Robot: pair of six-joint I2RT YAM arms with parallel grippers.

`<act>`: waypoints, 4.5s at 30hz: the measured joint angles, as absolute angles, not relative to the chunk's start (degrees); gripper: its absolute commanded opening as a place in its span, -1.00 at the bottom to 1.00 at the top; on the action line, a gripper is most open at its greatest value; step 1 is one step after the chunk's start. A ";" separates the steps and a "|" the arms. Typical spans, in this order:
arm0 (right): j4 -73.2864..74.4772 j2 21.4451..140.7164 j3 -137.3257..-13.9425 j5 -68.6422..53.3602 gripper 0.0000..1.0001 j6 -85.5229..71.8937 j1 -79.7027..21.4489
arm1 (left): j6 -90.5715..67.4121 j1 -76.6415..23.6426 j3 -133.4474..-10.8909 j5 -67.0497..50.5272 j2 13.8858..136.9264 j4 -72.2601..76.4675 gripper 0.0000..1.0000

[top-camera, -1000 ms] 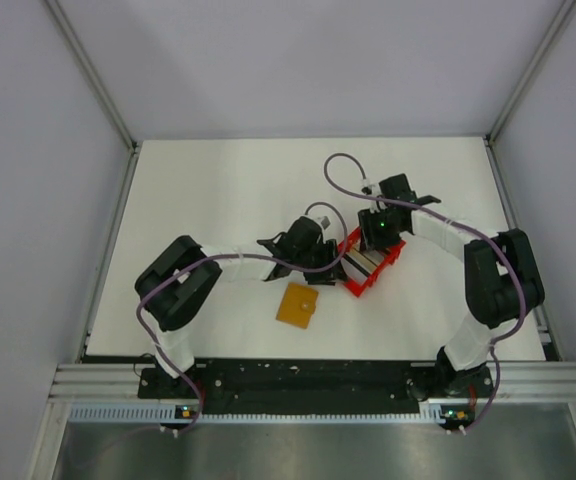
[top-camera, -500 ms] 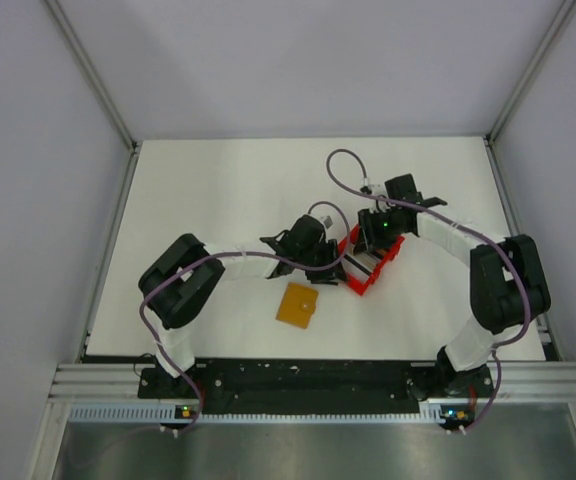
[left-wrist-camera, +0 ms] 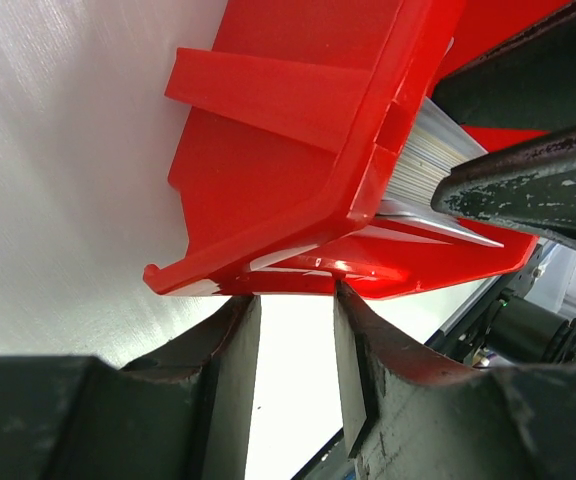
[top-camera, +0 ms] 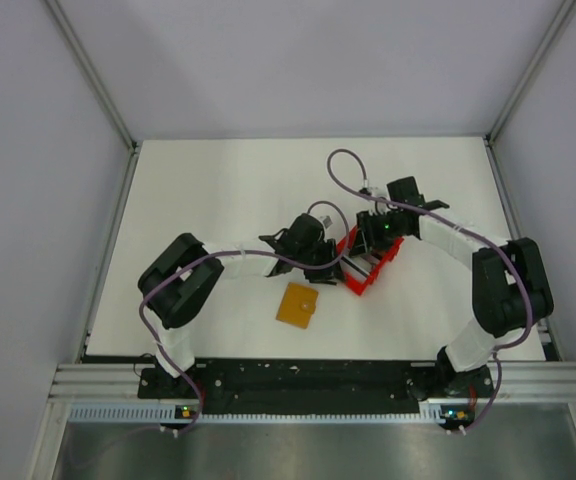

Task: Put the credit cards into the card holder
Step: Pick up the credit card from the storage box.

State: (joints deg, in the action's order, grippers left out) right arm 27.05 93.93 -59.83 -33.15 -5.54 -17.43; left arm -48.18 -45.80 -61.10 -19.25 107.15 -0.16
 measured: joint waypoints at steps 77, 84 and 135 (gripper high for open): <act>17.47 83.24 -47.22 -17.56 0.26 -23.07 -21.47 | -45.91 -43.20 -62.08 -18.61 106.87 0.01 -0.46; 16.36 86.41 -47.24 -21.56 0.23 -23.14 -21.21 | -46.15 -43.13 -61.89 -18.90 106.87 0.01 -0.47; 15.92 82.83 -47.24 -28.29 -0.76 -22.59 -20.01 | -46.41 -42.72 -61.80 -20.69 106.87 -0.21 -0.47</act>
State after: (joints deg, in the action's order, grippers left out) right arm 15.92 82.83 -47.24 -28.29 -22.59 -20.01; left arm -46.41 -42.72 -61.80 -20.69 106.87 -0.21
